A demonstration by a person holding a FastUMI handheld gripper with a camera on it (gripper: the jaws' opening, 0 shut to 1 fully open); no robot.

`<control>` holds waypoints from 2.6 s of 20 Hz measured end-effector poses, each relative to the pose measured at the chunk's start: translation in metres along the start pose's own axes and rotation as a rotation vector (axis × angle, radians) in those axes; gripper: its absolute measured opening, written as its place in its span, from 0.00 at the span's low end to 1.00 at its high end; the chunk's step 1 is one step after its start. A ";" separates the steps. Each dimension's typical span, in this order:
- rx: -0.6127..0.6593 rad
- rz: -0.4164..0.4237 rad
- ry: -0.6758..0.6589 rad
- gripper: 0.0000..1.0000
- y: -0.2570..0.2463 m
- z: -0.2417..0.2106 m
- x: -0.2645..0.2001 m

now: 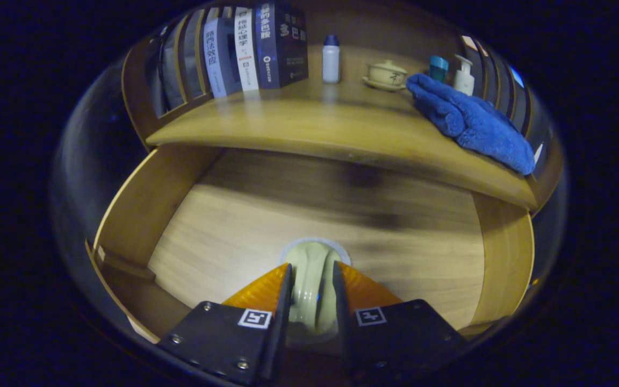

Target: Pull open the drawer, take out the items inside it, and place them on the countertop above the cabinet.

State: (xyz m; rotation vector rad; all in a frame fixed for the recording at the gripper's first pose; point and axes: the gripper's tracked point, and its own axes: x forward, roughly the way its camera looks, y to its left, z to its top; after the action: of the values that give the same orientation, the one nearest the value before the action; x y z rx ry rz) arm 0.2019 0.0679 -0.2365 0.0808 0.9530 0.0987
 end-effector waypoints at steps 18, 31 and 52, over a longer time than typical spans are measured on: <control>0.044 0.019 -0.264 0.17 -0.003 0.067 -0.089; 0.088 -0.090 -0.404 0.16 -0.030 0.168 -0.057; 0.084 -0.218 -0.517 0.22 -0.050 0.231 0.009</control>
State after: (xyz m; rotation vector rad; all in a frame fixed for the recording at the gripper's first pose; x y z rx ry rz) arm 0.3983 0.0139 -0.1165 0.0745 0.4441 -0.1595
